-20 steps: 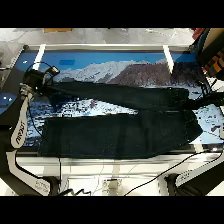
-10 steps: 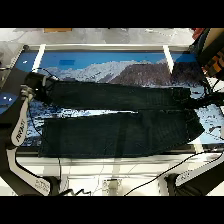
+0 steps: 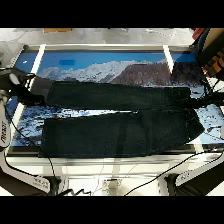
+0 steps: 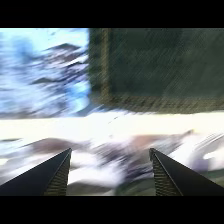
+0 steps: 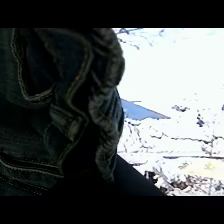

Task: Fold the clothes and pants, and hang the long-sleeved shirts on hangers.

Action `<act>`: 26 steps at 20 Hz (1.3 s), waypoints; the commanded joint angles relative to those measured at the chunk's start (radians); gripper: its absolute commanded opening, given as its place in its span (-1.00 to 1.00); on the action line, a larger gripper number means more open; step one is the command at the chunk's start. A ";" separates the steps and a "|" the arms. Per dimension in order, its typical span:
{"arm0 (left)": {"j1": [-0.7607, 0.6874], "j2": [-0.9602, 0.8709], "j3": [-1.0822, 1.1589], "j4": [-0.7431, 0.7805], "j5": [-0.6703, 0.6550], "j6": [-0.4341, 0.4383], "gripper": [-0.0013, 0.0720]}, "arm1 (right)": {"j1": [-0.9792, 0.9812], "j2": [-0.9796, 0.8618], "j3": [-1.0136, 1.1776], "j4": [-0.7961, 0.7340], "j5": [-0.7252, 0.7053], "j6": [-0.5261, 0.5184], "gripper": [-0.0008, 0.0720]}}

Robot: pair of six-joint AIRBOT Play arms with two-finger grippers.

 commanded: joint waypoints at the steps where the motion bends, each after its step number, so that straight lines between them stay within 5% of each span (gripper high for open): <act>1: 0.090 -0.046 -0.002 -0.297 0.039 -0.110 0.56 | 0.000 0.000 0.000 0.003 -0.007 0.000 -0.89; 3: 0.094 -0.080 -0.002 -0.296 0.041 -0.141 0.82 | 0.000 0.000 0.000 0.006 -0.014 0.000 -0.88; 10: 0.062 -0.154 -0.003 -0.307 0.245 -0.261 0.81 | 0.000 0.000 0.000 0.038 -0.024 0.000 -0.89; 12: 0.045 -0.166 -0.003 -0.306 0.263 -0.260 0.35 | 0.000 0.000 0.000 0.039 -0.025 0.000 -0.88; 14: 0.030 -0.168 -0.002 -0.305 0.279 -0.256 -0.73 | 0.000 0.000 0.000 0.040 -0.025 0.000 -0.88; 15: 0.024 -0.166 0.001 -0.307 0.297 -0.256 -0.86 | 0.000 0.000 0.000 0.042 -0.027 0.000 -0.88; 19: 0.021 -0.161 0.088 -0.289 0.319 -0.257 -0.86 | 0.000 0.000 0.000 0.062 -0.096 0.009 -0.88; 26: 0.020 -0.105 0.140 -0.138 0.365 -0.286 -0.86 | 0.021 -0.002 -0.017 0.065 -0.348 0.175 -0.88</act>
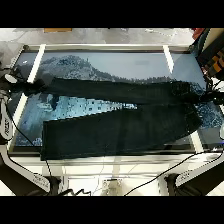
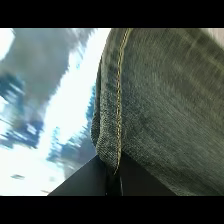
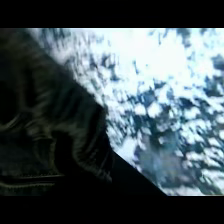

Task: Fold the clothes and pants, and hang the long-sleeved shirts on hangers.

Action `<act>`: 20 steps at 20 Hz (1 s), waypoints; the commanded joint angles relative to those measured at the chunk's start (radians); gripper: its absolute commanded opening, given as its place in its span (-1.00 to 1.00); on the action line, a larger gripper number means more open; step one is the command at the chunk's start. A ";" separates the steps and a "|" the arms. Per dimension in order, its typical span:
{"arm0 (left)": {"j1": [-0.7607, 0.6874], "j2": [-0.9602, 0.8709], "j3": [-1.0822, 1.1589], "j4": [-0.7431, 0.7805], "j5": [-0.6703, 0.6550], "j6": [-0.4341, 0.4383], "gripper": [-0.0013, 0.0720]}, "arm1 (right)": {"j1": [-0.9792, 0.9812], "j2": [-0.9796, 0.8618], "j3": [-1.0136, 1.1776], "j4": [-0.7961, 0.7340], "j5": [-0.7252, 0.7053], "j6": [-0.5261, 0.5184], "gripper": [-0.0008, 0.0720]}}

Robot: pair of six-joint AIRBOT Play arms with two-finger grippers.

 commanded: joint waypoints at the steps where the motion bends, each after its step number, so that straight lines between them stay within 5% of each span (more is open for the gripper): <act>1: -0.004 0.006 0.011 0.055 0.021 -0.007 -0.86 | 0.023 -0.001 -0.018 -0.006 -0.154 0.070 -0.88; 5: -0.016 -0.016 0.006 0.055 0.000 -0.007 -0.86 | 0.060 -0.001 -0.018 -0.010 -0.205 0.070 -0.78; 6: -0.016 -0.017 0.006 0.055 -0.027 -0.002 -0.82 | 0.064 -0.001 -0.018 -0.011 -0.205 0.069 -0.19; 7: -0.016 -0.018 0.006 0.055 -0.051 0.018 -0.61 | 0.066 -0.001 -0.018 -0.011 -0.199 0.070 0.62; 8: -0.016 -0.017 0.006 0.055 -0.066 0.023 -0.13 | 0.066 0.000 -0.018 -0.014 -0.188 0.072 0.81; 9: -0.013 -0.017 0.006 0.055 -0.082 0.023 0.27 | 0.064 0.000 -0.011 -0.022 -0.165 0.073 0.81; 10: -0.010 -0.014 0.007 0.055 -0.103 0.023 0.44 | 0.058 0.000 -0.001 -0.040 -0.135 0.085 0.81; 12: -0.005 0.000 0.007 0.055 -0.129 0.024 0.44 | 0.043 0.015 0.016 -0.121 -0.092 0.163 0.80; 16: 0.021 0.070 0.008 0.087 -0.179 0.047 0.44 | -0.039 0.087 0.026 -0.247 0.056 0.219 0.45; 20: 0.038 0.156 0.008 0.332 -0.307 0.047 0.43 | -0.195 0.104 -0.015 -0.202 0.317 0.219 0.34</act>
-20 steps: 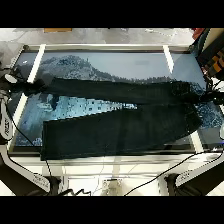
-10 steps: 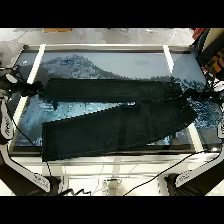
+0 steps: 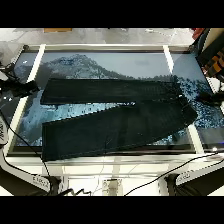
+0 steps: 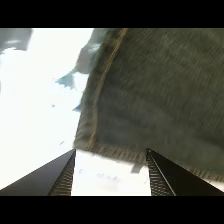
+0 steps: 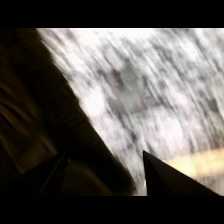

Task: Fold the clothes and pants, and hang the long-sleeved shirts on hangers.

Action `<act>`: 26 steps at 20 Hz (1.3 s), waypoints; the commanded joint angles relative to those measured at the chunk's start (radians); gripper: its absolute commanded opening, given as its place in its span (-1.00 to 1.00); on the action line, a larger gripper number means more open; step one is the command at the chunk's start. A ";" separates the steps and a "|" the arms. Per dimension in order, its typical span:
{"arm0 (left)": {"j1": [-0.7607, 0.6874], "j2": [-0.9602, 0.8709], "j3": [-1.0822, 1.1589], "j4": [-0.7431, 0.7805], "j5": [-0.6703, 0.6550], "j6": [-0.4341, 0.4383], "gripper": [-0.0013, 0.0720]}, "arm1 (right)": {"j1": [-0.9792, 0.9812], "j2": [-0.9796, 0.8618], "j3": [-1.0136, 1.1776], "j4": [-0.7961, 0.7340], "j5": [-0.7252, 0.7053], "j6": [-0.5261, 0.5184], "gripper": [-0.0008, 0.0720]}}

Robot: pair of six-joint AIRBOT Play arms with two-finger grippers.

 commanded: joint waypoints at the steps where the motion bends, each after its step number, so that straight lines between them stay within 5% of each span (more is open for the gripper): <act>1: 0.011 0.054 0.001 0.209 -0.142 0.007 0.43 | -0.130 0.016 -0.070 0.075 0.233 0.013 0.34; 5: 0.016 0.053 -0.025 0.230 -0.253 0.051 0.43 | -0.212 0.020 -0.252 0.356 0.209 -0.084 0.34; 11: 0.018 0.053 -0.130 0.218 -0.281 0.077 0.44 | -0.153 0.020 -0.387 0.499 -0.039 -0.203 0.32; 13: 0.022 0.053 -0.166 0.201 -0.293 0.078 0.44 | -0.122 0.021 -0.389 0.525 -0.082 -0.256 -0.02; 15: 0.031 0.053 -0.193 0.152 -0.293 0.085 0.44 | -0.099 0.024 -0.389 0.549 -0.105 -0.330 -0.86; 20: 0.052 0.053 -0.280 0.093 -0.287 0.112 0.43 | -0.071 0.089 -0.401 0.531 -0.195 -0.299 -0.89; 23: 0.062 0.053 -0.340 0.021 -0.272 0.146 0.42 | -0.071 0.192 -0.473 0.359 -0.309 -0.174 -0.89; 26: 0.063 0.059 -0.407 -0.038 -0.266 0.177 0.42 | -0.071 0.293 -0.592 0.311 -0.396 -0.173 -0.89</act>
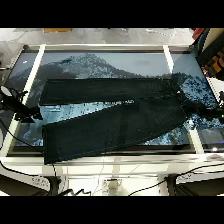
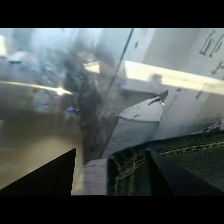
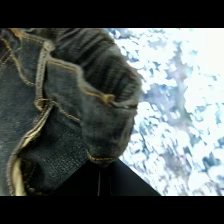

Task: Fold the clothes and pants, and hang the long-sleeved shirts on hangers.

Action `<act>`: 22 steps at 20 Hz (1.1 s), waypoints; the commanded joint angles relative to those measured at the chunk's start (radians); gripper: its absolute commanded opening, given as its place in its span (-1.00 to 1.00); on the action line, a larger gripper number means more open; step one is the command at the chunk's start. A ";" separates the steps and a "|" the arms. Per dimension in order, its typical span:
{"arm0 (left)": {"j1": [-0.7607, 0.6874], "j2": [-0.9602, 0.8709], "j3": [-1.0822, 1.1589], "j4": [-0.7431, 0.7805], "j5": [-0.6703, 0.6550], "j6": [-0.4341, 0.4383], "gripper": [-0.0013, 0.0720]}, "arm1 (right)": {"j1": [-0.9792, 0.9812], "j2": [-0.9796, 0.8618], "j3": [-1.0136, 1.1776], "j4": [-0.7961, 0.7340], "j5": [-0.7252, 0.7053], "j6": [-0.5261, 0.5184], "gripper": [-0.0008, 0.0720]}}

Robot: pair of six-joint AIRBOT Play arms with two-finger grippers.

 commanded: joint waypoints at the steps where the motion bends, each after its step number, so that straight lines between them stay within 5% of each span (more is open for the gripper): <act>1: 0.004 0.014 -0.086 -0.112 0.025 0.061 0.41 | 0.001 0.101 -0.117 -0.083 -0.133 0.038 -0.89; 9: 0.006 0.090 -0.237 -0.156 0.146 0.188 0.35 | 0.002 0.108 -0.171 -0.084 -0.141 0.026 -0.89; 11: 0.006 0.087 -0.241 -0.201 0.147 0.250 -0.58 | 0.002 0.108 -0.171 -0.084 -0.140 0.026 -0.89; 12: 0.006 0.088 -0.240 -0.210 0.154 0.273 -0.85 | 0.002 0.108 -0.171 -0.084 -0.137 0.026 -0.89; 22: -0.016 0.085 -0.045 -0.269 0.537 0.239 -0.86 | 0.002 0.127 -0.211 -0.122 -0.036 0.034 -0.89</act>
